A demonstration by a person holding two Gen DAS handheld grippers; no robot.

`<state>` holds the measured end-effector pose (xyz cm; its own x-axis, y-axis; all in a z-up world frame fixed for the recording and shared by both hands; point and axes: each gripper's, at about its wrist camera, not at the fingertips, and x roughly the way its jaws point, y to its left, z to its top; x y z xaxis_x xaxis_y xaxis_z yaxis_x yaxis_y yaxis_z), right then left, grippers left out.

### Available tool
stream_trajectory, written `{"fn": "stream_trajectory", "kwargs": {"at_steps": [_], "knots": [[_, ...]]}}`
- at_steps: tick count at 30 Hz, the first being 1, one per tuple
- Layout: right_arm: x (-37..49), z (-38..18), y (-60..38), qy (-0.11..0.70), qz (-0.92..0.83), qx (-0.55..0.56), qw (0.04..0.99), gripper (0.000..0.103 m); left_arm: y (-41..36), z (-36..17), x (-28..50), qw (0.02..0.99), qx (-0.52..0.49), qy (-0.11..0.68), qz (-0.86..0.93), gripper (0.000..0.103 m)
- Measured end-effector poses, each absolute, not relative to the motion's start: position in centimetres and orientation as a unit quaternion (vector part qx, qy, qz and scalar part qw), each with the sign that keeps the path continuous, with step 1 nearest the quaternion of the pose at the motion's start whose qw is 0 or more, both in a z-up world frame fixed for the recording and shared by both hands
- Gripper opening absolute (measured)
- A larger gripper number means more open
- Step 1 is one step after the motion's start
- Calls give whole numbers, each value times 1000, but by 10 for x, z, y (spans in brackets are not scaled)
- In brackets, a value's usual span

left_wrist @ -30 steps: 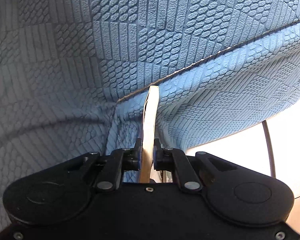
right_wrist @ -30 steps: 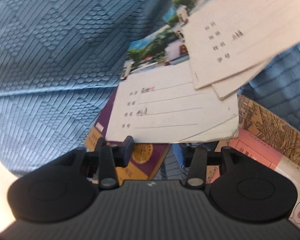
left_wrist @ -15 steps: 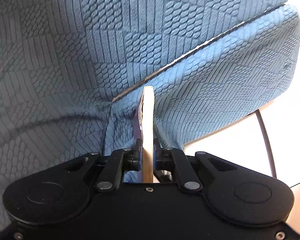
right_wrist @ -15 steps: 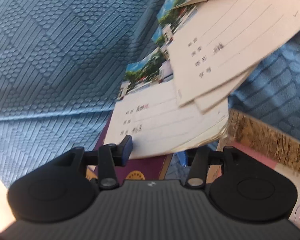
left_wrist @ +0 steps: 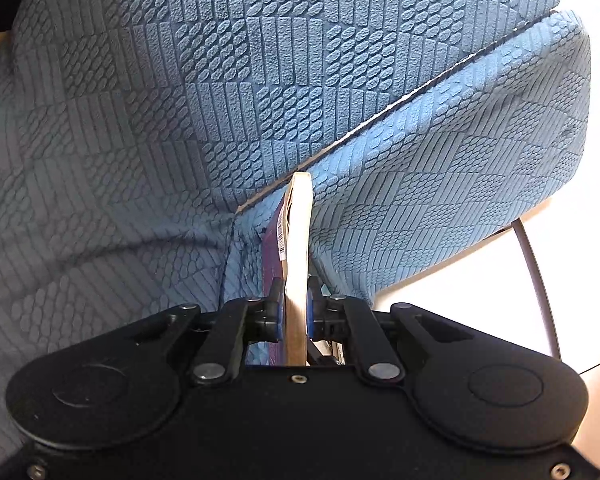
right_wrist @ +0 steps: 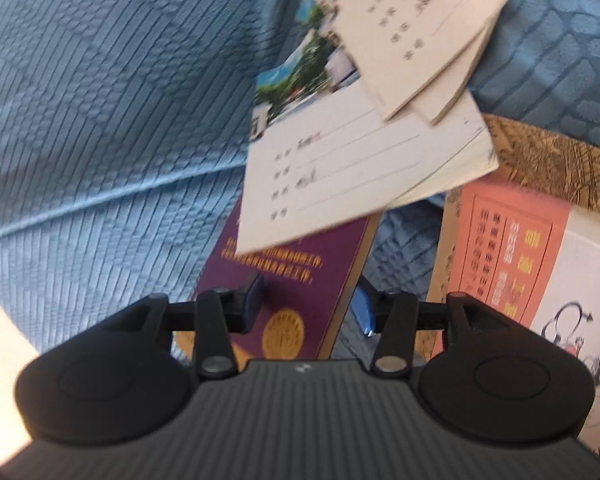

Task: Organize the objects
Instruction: 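Carry the purple book upright in the left tool, letting the envelopes slide off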

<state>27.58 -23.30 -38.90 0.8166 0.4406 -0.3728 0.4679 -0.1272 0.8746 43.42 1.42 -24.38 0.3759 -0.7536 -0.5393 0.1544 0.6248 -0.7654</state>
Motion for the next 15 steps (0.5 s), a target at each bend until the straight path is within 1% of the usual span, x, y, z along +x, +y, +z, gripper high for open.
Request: {"fn": "stream_trajectory", "kwargs": {"at_steps": [3,5,6,7,8,9,10,11,13,15], "knots": [[274,-383,-234,296,-9,744,598,43,17,-243,433,766,-321,471,-298,8],[272,-379,-236,287,-8,744,604,39,19,-242,432,764,-325,467,-303,10],[272,-376,-237,281,-6,740,611,33,20,-242,433,764,-329,465,-302,12],[270,-373,-240,273,-3,734,622,25,22,-242,433,764,-335,464,-299,18],[270,-368,-244,265,2,729,632,24,24,-244,435,758,-347,465,-299,23],[270,-363,-247,269,3,721,638,24,25,-247,437,748,-361,463,-310,23],[271,-361,-250,263,1,720,642,24,24,-249,440,740,-368,461,-323,28],[271,-358,-253,261,-2,717,647,23,22,-252,443,730,-378,460,-335,39],[272,-356,-259,263,-10,714,648,23,18,-258,449,708,-402,460,-355,53],[272,-355,-263,261,-14,717,646,23,15,-267,455,686,-436,461,-355,53]]}}
